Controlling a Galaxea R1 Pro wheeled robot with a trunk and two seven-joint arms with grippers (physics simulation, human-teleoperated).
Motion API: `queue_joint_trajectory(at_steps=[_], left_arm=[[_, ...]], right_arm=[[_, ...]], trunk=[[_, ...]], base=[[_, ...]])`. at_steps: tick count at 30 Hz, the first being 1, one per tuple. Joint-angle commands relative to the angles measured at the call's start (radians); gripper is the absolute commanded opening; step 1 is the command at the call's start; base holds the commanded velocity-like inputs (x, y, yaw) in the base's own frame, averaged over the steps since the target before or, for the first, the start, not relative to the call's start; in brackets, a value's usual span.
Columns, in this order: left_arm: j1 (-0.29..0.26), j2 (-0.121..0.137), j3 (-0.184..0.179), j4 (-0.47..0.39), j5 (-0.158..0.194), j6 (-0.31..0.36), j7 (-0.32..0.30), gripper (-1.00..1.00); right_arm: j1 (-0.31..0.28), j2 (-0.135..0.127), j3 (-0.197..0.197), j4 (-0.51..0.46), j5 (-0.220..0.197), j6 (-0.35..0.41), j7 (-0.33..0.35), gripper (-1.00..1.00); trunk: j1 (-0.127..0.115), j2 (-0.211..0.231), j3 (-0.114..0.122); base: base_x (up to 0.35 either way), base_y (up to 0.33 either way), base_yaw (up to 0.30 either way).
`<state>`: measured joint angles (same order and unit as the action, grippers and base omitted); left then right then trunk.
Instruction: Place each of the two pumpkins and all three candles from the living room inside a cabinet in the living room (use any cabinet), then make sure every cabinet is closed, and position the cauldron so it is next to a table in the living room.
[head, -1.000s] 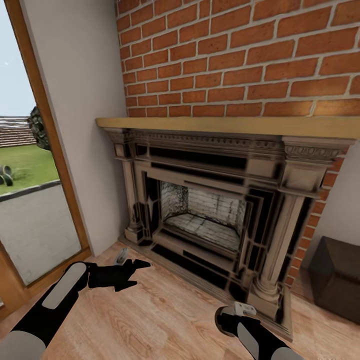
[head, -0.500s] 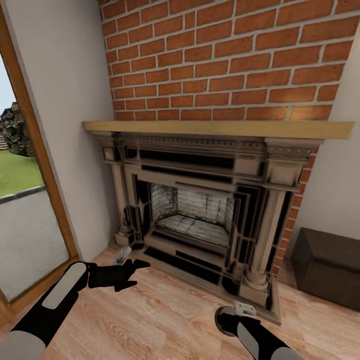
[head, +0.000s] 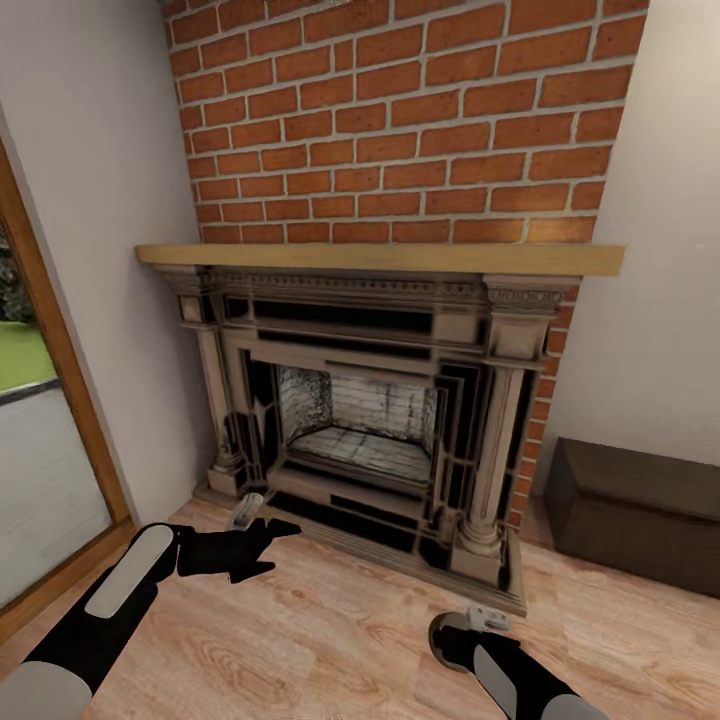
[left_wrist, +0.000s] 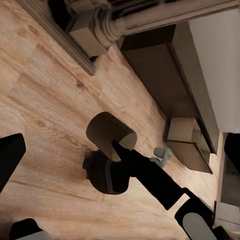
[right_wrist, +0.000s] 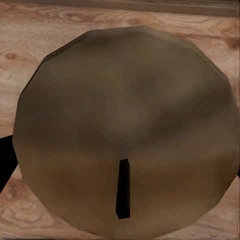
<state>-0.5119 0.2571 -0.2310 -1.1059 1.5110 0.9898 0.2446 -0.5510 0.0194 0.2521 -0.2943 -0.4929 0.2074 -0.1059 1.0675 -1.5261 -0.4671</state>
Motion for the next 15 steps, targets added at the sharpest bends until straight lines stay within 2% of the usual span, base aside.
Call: queue_joint_trajectory(at_steps=[1,6,15], left_arm=[[0.0,0.002,-0.002,-0.001,0.011,0.0,0.009,1.0],[0.0,0.002,-0.001,-0.002,0.011,0.0,0.01,1.0],[0.0,0.002,-0.001,-0.002,0.011,0.0,0.009,1.0]], right_arm=[[0.0,-0.001,0.009,-0.002,-0.009,0.004,-0.009,-1.0],[0.0,-0.001,0.009,-0.002,-0.009,0.004,-0.009,-1.0],[-0.001,-0.001,0.009,-0.002,-0.009,0.005,-0.008,-1.0]], trunk=[[0.0,-0.001,-0.001],[0.0,-0.001,-0.001],[0.0,-0.001,-0.001]], base=[[-0.216,0.0,-0.281],[-0.121,0.0,-0.287],[-0.009,0.0,-0.289]])
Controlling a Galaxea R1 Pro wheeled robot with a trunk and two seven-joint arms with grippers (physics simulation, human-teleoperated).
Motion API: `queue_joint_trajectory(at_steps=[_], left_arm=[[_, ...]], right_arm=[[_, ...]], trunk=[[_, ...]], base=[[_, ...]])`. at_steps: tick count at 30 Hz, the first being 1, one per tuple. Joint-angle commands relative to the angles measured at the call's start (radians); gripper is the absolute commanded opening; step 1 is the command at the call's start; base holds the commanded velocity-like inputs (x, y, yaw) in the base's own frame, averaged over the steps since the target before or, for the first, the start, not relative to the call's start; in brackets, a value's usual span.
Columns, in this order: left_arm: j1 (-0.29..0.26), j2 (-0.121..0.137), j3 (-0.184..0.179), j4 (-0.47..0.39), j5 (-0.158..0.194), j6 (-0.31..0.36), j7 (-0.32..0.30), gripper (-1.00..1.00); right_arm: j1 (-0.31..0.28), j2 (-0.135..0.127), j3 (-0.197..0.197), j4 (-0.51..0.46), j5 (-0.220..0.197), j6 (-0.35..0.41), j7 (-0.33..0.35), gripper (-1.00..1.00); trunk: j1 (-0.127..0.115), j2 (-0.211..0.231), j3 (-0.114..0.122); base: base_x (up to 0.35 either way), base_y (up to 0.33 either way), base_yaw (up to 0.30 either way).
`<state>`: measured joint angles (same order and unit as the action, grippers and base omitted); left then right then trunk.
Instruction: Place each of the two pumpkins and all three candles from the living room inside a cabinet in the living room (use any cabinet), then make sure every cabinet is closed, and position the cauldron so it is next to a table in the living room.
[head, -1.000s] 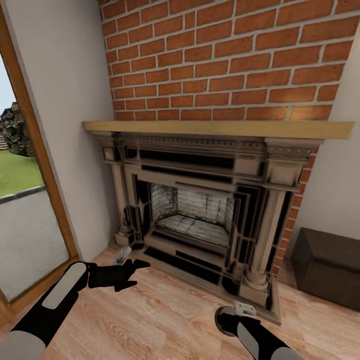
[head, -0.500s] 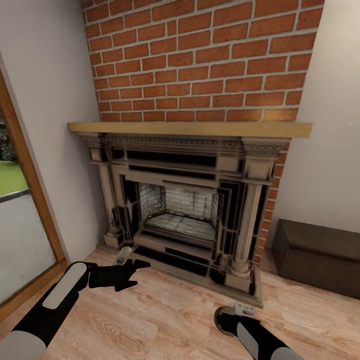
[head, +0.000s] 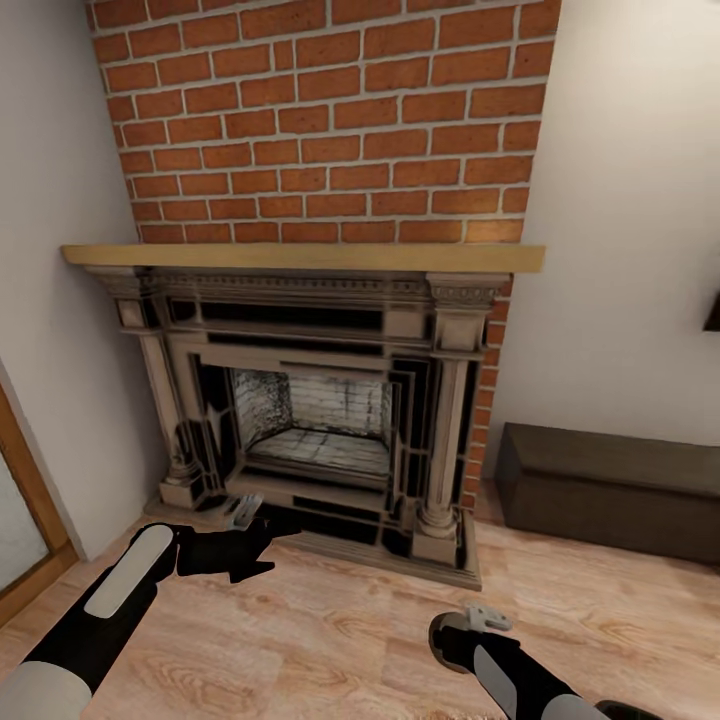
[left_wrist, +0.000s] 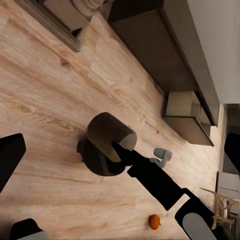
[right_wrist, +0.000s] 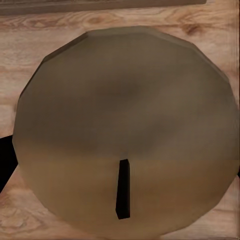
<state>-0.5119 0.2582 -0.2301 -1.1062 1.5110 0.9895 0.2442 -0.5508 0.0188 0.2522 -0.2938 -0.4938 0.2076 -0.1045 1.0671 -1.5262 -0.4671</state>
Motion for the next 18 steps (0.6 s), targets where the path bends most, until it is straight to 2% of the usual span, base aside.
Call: queue_joint_trajectory(at_steps=[1,18], left_arm=[[0.0,0.001,-0.002,-0.001,0.011,0.0,0.01,1.0],[0.0,0.0,0.0,-0.001,0.011,0.0,0.01,1.0]], right_arm=[[-0.001,0.0,0.009,-0.002,-0.008,0.004,-0.009,-1.0],[-0.001,-0.002,0.009,-0.002,-0.008,0.005,-0.009,-1.0]], trunk=[[0.0,-0.001,-0.001],[0.0,-0.001,-0.001]], base=[[0.0,0.0,-0.289],[0.0,0.0,-0.289]])
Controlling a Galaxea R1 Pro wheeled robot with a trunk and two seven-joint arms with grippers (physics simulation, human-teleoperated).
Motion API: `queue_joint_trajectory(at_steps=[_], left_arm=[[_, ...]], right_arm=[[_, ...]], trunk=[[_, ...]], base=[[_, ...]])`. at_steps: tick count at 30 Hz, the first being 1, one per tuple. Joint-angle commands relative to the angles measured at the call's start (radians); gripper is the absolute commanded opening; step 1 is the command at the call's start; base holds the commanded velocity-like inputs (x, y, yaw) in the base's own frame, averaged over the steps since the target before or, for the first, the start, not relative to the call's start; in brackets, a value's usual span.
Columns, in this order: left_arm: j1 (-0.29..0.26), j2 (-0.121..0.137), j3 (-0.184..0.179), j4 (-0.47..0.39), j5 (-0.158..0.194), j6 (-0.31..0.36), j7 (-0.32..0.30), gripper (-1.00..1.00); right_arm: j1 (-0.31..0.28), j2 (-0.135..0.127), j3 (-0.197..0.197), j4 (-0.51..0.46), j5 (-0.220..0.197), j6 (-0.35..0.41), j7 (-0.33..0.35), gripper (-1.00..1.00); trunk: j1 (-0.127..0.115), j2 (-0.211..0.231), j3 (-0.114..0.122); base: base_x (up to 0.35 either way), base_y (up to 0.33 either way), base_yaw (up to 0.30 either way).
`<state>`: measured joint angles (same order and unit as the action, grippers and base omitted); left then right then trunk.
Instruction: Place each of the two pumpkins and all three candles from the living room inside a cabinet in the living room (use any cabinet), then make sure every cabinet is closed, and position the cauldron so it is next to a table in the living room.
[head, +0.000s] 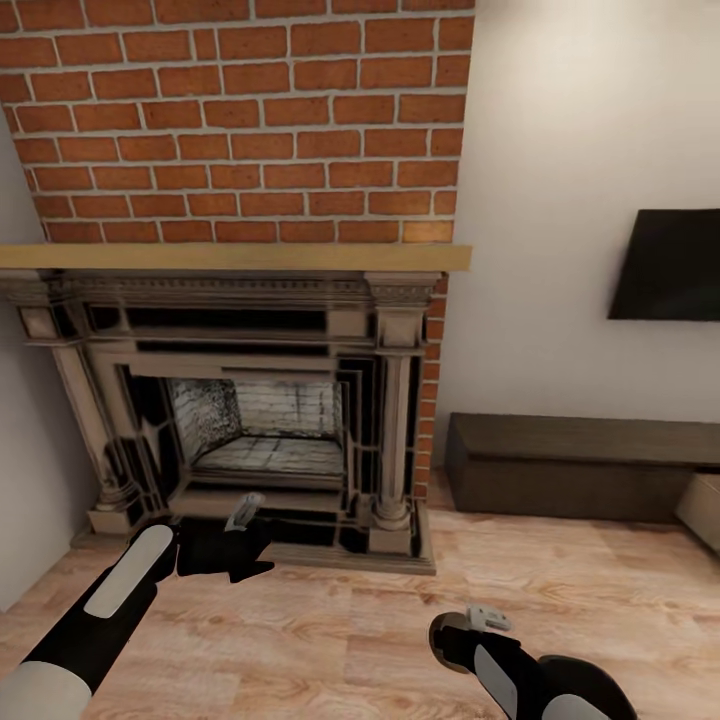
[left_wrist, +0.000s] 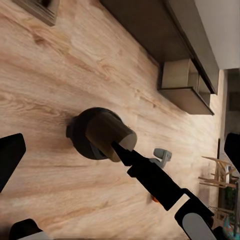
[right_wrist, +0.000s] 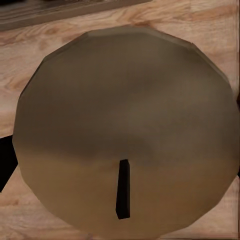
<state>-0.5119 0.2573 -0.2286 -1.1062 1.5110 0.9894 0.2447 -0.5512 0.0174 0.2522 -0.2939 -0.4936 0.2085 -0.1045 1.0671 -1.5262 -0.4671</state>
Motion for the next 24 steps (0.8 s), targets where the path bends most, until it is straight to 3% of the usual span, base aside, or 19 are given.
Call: queue_joint_trajectory(at_steps=[1,11,24], left_arm=[[0.0,0.001,-0.002,-0.001,0.011,0.0,0.01,1.0],[0.0,0.001,-0.002,0.0,0.011,0.0,0.01,1.0],[0.0,0.002,-0.002,-0.003,0.011,0.001,0.01,1.0]], right_arm=[[-0.001,0.0,0.009,-0.002,-0.008,0.004,-0.009,-1.0],[-0.001,0.0,0.009,-0.002,-0.008,0.003,-0.009,-1.0],[0.0,0.0,0.009,-0.002,-0.008,0.003,-0.009,-1.0]], trunk=[[0.0,-0.001,-0.001],[0.0,-0.001,-0.001],[0.0,-0.001,-0.001]], base=[[0.0,0.0,-0.289],[-0.004,0.0,-0.289],[-0.097,-0.029,-0.289]])
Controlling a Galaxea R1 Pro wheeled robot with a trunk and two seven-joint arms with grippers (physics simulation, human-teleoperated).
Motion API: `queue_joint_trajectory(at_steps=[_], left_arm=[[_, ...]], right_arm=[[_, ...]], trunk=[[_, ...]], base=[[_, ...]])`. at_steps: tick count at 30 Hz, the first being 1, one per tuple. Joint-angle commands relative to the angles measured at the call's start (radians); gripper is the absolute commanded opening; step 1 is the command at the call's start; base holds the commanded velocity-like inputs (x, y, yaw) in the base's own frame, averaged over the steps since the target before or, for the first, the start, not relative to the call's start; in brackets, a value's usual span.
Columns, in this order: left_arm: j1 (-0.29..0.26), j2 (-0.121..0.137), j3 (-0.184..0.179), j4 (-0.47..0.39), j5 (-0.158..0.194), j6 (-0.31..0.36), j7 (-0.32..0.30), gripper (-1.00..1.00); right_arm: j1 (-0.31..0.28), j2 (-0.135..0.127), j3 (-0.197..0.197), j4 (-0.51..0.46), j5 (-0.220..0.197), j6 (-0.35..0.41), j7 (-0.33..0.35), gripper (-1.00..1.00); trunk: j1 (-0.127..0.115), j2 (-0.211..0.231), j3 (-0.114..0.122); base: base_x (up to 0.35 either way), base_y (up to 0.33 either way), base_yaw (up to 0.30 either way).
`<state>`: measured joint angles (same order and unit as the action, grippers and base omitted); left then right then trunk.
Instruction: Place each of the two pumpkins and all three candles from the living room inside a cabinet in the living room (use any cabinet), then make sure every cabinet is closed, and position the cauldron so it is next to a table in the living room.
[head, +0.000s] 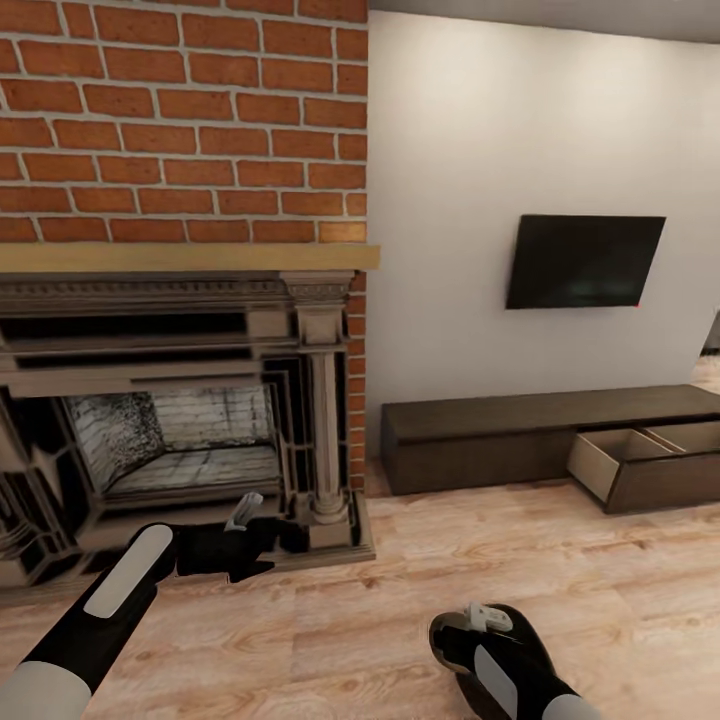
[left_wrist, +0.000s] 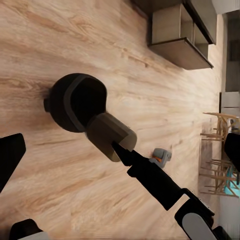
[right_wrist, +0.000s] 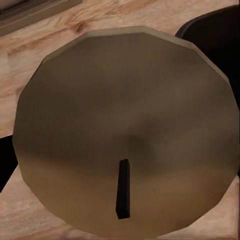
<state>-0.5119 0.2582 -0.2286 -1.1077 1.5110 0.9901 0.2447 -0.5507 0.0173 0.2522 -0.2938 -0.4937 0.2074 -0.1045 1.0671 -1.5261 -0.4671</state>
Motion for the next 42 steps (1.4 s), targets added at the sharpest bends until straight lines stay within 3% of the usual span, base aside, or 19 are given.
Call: queue_joint_trajectory(at_steps=[1,20,28,42], left_arm=[[0.0,0.001,-0.002,-0.001,0.011,0.0,0.01,1.0],[0.0,0.0,-0.002,0.0,0.011,0.0,0.01,1.0],[0.0,0.0,-0.002,0.001,0.011,0.0,0.01,1.0],[0.0,0.0,-0.003,0.0,0.011,0.0,0.01,1.0]], right_arm=[[-0.001,0.0,0.009,-0.002,-0.008,0.004,-0.009,-1.0],[-0.001,0.001,0.009,-0.003,-0.008,0.004,-0.009,-1.0],[-0.001,0.001,0.009,-0.004,-0.008,0.004,-0.009,-1.0],[-0.001,0.0,0.009,-0.002,-0.008,0.004,-0.009,-1.0]], trunk=[[0.0,-0.001,-0.001],[0.0,-0.001,-0.001],[0.0,-0.001,-0.001],[0.0,-0.001,-0.001]], base=[[-0.009,-0.005,-0.289],[-0.001,0.0,-0.289],[0.0,0.0,-0.104],[0.0,0.0,-0.277]])
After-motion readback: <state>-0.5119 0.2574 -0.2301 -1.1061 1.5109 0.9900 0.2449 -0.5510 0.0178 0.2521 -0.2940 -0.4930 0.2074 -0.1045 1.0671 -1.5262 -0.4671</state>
